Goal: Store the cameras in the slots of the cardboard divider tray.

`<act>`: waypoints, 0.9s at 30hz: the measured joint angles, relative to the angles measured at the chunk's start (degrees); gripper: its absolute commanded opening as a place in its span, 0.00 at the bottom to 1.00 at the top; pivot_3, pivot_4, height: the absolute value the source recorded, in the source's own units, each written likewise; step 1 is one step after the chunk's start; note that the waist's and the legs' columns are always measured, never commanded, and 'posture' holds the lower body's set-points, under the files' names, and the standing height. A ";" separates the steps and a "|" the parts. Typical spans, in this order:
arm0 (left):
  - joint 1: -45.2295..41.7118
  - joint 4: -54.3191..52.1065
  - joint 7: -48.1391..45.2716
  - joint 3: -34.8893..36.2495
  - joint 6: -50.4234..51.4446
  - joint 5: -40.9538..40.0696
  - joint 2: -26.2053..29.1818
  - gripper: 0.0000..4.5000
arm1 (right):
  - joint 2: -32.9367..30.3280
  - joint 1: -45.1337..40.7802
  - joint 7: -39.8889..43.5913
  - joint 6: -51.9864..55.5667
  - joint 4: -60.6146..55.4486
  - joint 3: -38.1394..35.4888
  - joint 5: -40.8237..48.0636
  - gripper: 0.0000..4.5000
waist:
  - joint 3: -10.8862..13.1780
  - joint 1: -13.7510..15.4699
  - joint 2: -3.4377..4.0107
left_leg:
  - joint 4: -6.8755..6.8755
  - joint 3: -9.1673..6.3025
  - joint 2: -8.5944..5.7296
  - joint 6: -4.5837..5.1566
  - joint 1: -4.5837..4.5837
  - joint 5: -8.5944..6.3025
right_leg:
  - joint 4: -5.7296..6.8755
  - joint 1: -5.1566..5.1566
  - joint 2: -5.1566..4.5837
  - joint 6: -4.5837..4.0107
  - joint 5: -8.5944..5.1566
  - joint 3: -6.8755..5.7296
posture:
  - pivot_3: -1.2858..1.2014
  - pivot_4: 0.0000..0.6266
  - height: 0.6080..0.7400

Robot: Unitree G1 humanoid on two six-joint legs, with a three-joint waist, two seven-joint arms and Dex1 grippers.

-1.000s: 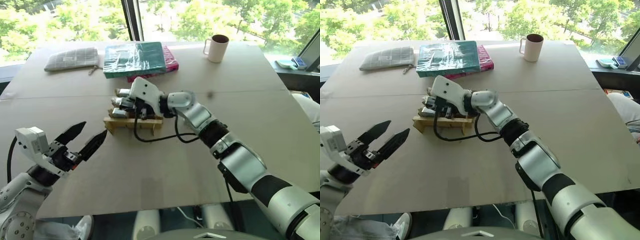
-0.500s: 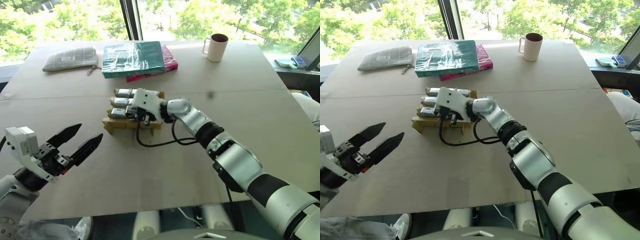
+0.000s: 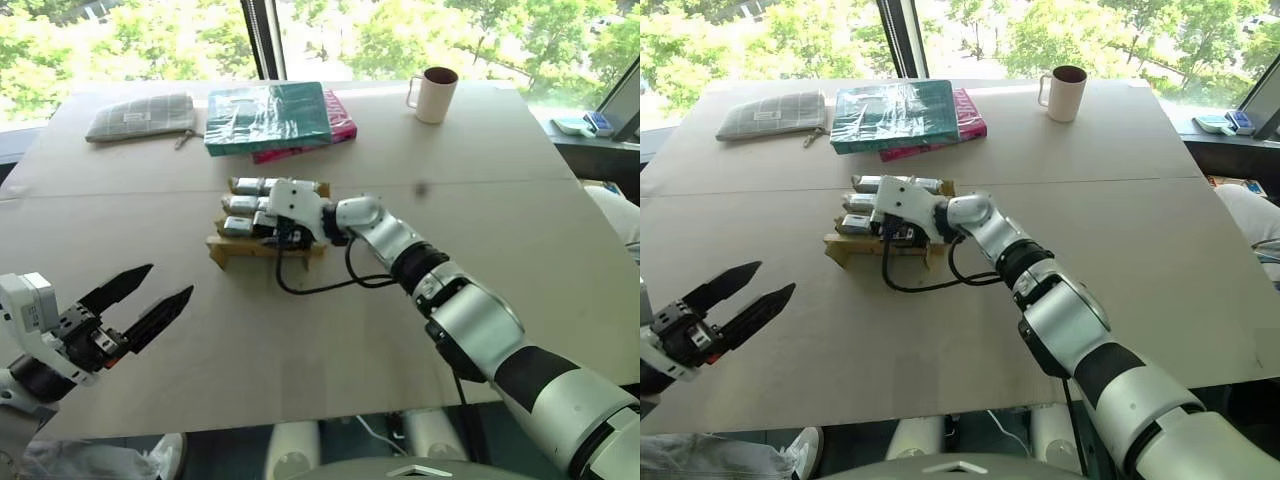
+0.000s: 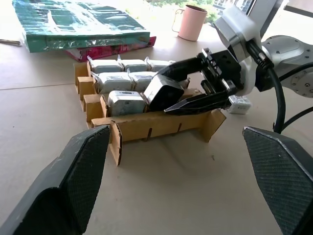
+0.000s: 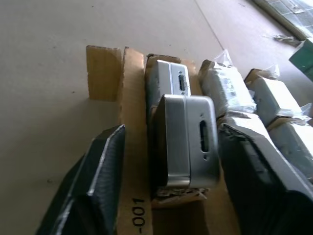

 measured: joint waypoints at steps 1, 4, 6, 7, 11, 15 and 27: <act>-0.26 0.60 -0.57 -0.04 -0.34 0.26 -0.03 1.00 | -0.12 0.02 0.97 1.62 -3.43 -1.26 1.38 0.66 | 0.00 0.01 -0.01 | 0.00 0.00 0.00 0.00 -0.05 0.00 | 0.01 -0.07 0.00 0.00 0.00 0.00 | 0.52 0.24 1.00; -1.87 0.71 -0.60 -0.87 -0.46 0.45 0.07 1.00 | -1.69 0.73 2.54 5.47 -14.64 -2.63 3.45 0.66 | 0.00 0.19 0.00 | -0.06 -0.01 0.01 0.00 -0.10 0.00 | -0.01 -0.09 0.01 0.00 0.00 -0.02 | 0.52 0.24 1.00; -3.56 0.63 -0.39 -1.92 -0.42 0.45 0.31 1.00 | -3.56 3.69 3.36 9.75 -25.21 -2.57 4.34 0.66 | -0.04 0.45 -0.07 | -0.05 -0.04 0.00 0.00 -0.17 0.01 | -0.06 -0.09 -0.01 0.00 0.00 -0.07 | 0.52 0.24 1.00; -4.15 0.63 -0.34 -2.39 -0.38 0.44 0.34 1.00 | -4.75 5.55 3.58 11.59 -29.34 -2.59 4.89 0.66 | -0.06 0.60 -0.10 | -0.04 -0.06 0.00 0.00 -0.23 0.01 | -0.10 -0.09 -0.03 0.00 0.00 -0.11 | 0.52 0.24 1.00; -5.95 0.77 -1.13 -4.81 0.06 0.82 0.84 1.00 | -13.46 16.13 2.91 24.48 -48.76 -3.54 5.99 0.66 | -0.23 0.76 -0.38 | 0.25 -0.04 -0.05 0.01 -0.71 0.02 | -0.11 -0.24 -0.14 0.01 0.02 -0.20 | 0.52 0.24 1.00; -7.66 1.61 -4.33 -8.72 0.18 2.25 2.09 1.00 | -25.75 29.34 2.48 39.03 -64.83 -5.12 6.73 0.86 | -0.31 0.95 -0.48 | 0.23 -0.01 -0.08 0.01 -0.67 0.02 | -0.08 -0.31 -0.13 0.01 0.02 -0.19 | 0.52 0.24 1.00; -12.66 10.93 -13.91 -14.21 -4.12 8.01 2.82 1.00 | -29.03 37.03 -3.30 38.46 -60.24 -4.70 6.20 0.98 | -0.26 0.11 -0.39 | 0.51 -0.01 0.01 0.27 -0.50 0.18 | 0.44 -0.42 0.12 0.02 0.00 0.08 | 0.52 0.24 1.00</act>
